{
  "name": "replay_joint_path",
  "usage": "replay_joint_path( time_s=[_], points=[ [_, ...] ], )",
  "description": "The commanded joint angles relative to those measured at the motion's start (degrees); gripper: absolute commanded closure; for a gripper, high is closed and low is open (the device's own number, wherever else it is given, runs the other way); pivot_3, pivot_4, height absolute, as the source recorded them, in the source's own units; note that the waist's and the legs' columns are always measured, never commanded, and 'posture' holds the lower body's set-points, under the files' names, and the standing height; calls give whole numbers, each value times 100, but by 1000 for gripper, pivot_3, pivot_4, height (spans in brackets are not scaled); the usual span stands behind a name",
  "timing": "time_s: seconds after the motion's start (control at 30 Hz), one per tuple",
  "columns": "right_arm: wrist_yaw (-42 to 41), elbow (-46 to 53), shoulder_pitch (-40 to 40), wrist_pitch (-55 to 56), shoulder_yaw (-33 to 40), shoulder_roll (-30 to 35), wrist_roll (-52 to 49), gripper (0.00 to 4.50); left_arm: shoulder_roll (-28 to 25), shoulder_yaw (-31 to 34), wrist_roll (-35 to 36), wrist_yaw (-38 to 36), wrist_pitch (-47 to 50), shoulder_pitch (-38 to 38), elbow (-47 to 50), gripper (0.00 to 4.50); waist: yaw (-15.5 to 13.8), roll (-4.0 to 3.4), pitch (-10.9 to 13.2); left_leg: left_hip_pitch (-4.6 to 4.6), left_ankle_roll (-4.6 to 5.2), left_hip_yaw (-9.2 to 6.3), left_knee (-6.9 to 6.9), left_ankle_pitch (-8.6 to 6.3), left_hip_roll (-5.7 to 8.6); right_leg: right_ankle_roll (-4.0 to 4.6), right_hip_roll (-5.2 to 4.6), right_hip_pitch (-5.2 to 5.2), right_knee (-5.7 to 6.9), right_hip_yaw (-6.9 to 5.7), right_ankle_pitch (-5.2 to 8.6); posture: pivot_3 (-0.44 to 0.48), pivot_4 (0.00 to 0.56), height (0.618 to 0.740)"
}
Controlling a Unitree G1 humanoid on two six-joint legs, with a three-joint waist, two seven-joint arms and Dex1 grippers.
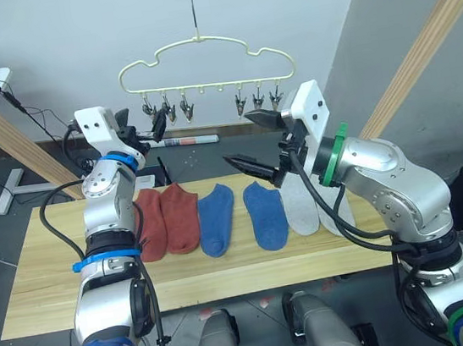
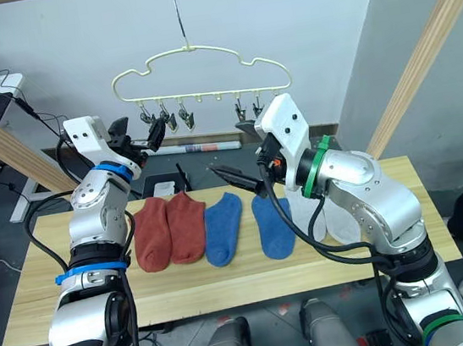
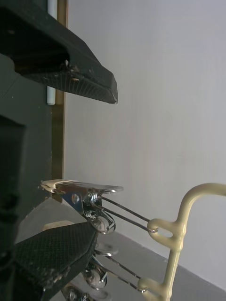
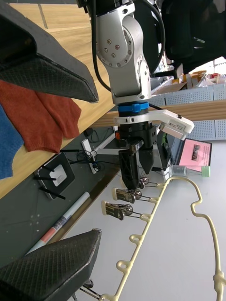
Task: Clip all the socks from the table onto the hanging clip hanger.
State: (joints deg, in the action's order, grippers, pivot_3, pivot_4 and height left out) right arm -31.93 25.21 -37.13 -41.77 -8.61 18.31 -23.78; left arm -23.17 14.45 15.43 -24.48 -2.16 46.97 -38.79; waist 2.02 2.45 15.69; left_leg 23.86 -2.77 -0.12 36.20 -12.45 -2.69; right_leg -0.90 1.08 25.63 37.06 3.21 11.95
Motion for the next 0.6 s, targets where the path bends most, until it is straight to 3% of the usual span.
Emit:
replay_joint_path(
  time_s=[0.03, 0.13, 0.6],
  points=[
    [32, 214, -76, 81, 52, -37, -69, 0, -39, 74, 69, -86, -171, 99, 194, 1218, -2, -2, 8, 1, 0, -1, 0, 0, 0, 0, 0, 1, 0, -1, 0, -60, 305, 740],
    [39, 202, -88, 61, 76, -64, -91, 0, -39, 14, 2, -60, -176, 125, 178, 2126, -2, -2, 10, 4, 0, -1, 0, 0, 0, 0, -1, 2, -1, -2, 0, -58, 304, 740],
    [55, 148, -98, 111, 74, -73, -42, 0, -33, -35, -3, -141, -168, 294, 245, 2126, -3, -2, 12, 5, 0, -3, -1, 0, 0, -1, -2, 3, -2, -6, 1, -53, 297, 740]
  ],
)
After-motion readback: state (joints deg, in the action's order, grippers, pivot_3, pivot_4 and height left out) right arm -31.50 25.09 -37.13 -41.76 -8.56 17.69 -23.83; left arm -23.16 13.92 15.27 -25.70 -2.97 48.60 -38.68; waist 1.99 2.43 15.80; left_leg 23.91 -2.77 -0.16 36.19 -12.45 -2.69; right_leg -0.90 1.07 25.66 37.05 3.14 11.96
